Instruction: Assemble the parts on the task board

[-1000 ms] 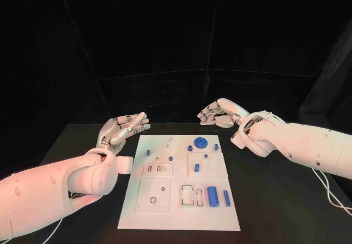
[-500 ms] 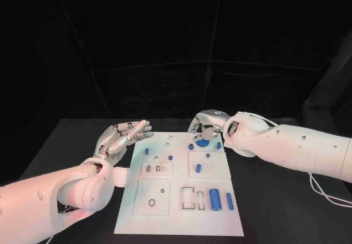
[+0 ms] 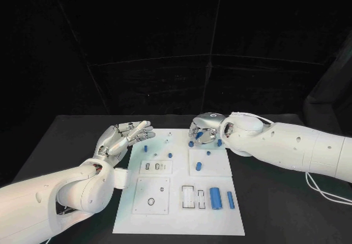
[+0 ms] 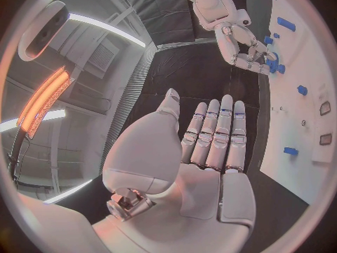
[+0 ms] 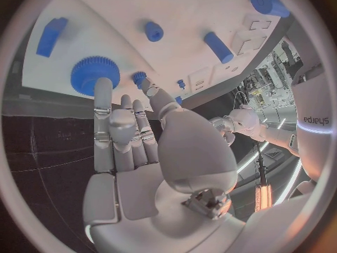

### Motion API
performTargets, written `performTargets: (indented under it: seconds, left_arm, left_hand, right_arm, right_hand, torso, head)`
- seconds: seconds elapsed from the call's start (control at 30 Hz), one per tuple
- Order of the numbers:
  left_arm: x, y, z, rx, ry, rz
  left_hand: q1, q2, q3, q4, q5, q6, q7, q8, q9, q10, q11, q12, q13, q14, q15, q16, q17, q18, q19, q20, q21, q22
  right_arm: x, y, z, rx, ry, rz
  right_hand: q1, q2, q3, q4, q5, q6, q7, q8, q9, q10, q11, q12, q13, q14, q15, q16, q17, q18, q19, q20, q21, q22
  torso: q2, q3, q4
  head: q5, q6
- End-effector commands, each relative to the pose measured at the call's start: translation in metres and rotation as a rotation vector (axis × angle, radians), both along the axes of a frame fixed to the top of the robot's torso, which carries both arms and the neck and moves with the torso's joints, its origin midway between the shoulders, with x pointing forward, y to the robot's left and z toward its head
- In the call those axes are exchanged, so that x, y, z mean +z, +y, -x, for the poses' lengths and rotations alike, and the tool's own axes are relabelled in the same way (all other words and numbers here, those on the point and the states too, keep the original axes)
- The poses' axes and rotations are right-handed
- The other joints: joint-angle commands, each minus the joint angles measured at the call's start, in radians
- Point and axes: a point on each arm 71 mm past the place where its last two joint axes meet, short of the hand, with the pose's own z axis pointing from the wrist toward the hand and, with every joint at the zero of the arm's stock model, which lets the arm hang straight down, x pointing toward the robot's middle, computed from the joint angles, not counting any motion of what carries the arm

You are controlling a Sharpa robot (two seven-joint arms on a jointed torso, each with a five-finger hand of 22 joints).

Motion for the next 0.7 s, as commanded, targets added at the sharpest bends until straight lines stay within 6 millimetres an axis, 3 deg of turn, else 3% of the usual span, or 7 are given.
performTargets:
  seconds: [0.03, 0.37, 0.7]
  left_arm:
    - [0.0039, -0.0014, 0.0009, -0.019, -0.038, 0.010]
    - [0.0036, -0.0005, 0.0004, -0.012, -0.037, 0.005]
    - [0.0034, -0.0018, 0.0003, -0.017, -0.034, 0.007]
  left_hand:
    - [0.002, 0.004, 0.001, -0.008, 0.001, 0.005, 0.004, -0.005, -0.001, 0.005, 0.003, -0.007, -0.001, 0.009, 0.000, -0.004, -0.001, 0.007, 0.010, 0.001, 0.005, -0.001]
    - [0.000, 0.006, -0.004, -0.015, 0.001, -0.001, 0.011, -0.016, -0.002, -0.003, 0.008, -0.019, -0.002, 0.006, 0.003, -0.014, -0.003, 0.006, 0.016, 0.002, 0.002, -0.005]
    - [0.001, 0.006, -0.005, -0.017, 0.001, -0.003, 0.012, -0.018, -0.002, -0.006, 0.009, -0.022, -0.002, 0.006, 0.003, -0.016, -0.003, 0.006, 0.017, 0.002, 0.001, -0.006]
  right_arm:
    - [-0.0008, 0.0027, 0.0005, 0.012, 0.012, 0.043]
    - [-0.0016, 0.0080, 0.0008, 0.031, 0.020, 0.046]
    - [-0.0035, 0.0104, -0.0016, 0.031, 0.034, 0.059]
  right_hand:
    - [-0.009, 0.000, 0.009, 0.001, 0.003, -0.006, 0.003, -0.004, -0.001, -0.009, 0.001, 0.000, 0.001, 0.030, 0.006, 0.030, 0.036, 0.013, -0.003, 0.004, 0.011, 0.005]
    - [-0.002, 0.018, 0.045, 0.000, 0.000, -0.005, 0.003, -0.004, -0.001, -0.007, 0.001, 0.000, 0.000, 0.031, 0.007, 0.108, 0.129, 0.014, -0.007, 0.006, 0.042, 0.022]
    - [-0.005, 0.036, 0.089, 0.002, 0.000, 0.000, 0.003, -0.003, 0.000, -0.004, 0.001, -0.001, 0.000, 0.030, 0.007, 0.145, 0.171, 0.014, -0.012, 0.006, 0.065, 0.035]
  torso:
    - [0.006, 0.0009, 0.0023]
    - [0.015, -0.0012, 0.0011]
    - [0.022, -0.0031, 0.0027]
  head:
    - [0.000, 0.001]
    - [0.001, 0.006]
    - [0.001, 0.003]
